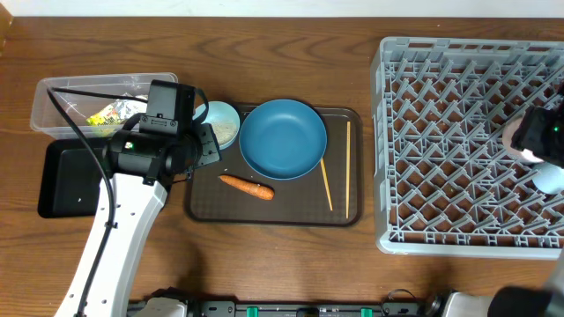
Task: Sort waste into correct bins and load items into the dishwasher rack
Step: 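Carry the pink cup right over the rack with right gripper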
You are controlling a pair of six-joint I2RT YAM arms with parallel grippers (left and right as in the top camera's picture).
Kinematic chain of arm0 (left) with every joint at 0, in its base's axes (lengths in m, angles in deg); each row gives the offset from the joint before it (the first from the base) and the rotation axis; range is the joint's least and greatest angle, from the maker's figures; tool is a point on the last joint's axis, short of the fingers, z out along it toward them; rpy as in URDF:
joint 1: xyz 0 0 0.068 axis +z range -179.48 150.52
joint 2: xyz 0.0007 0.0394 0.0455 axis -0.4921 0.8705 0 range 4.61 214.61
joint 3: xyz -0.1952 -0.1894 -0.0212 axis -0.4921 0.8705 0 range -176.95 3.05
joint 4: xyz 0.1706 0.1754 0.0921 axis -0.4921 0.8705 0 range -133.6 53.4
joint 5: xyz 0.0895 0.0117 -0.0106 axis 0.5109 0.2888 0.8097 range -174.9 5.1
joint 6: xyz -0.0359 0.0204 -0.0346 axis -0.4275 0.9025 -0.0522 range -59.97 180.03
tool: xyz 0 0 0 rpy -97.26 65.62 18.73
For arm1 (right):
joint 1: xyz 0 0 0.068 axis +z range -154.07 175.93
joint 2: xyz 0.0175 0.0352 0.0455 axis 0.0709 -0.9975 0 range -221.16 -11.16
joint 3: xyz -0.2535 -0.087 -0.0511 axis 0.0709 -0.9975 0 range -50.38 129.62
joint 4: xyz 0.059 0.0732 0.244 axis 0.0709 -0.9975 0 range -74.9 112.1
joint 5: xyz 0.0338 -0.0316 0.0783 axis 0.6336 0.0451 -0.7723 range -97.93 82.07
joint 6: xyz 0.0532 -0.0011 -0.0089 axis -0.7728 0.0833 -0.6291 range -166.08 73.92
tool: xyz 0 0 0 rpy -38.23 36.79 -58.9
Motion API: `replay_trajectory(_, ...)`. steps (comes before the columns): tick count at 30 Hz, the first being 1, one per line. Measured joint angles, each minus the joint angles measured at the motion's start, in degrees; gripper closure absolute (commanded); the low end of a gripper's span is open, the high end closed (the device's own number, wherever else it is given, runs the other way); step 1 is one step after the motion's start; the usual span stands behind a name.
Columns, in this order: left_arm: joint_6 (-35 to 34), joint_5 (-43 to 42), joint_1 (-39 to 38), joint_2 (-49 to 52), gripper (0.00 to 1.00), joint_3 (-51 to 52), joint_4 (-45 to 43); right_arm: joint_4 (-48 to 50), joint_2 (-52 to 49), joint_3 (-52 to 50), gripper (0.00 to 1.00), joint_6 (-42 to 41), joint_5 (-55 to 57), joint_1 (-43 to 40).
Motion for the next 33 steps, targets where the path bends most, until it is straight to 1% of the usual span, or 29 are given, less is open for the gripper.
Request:
replay_trajectory(4,-0.02,0.17,0.0,0.0,0.5,0.0,0.48,-0.94,-4.68,0.0,0.78,-1.14,2.93,-2.21)
replay_trajectory(15,0.0,0.2,0.0,0.0,0.5,0.0,0.59,-0.26,-11.04,0.0,0.77,-2.8,4.94,-5.49)
replay_trajectory(26,-0.02,0.22,0.0,0.0,0.5,0.0,0.74,0.31,-15.96,0.13,0.77,-3.78,4.48,-8.09)
replay_trajectory(33,-0.02,0.22,0.0,0.0,0.5,0.0,0.76,0.74,-16.65,0.81,0.78,-3.8,4.17,-8.39)
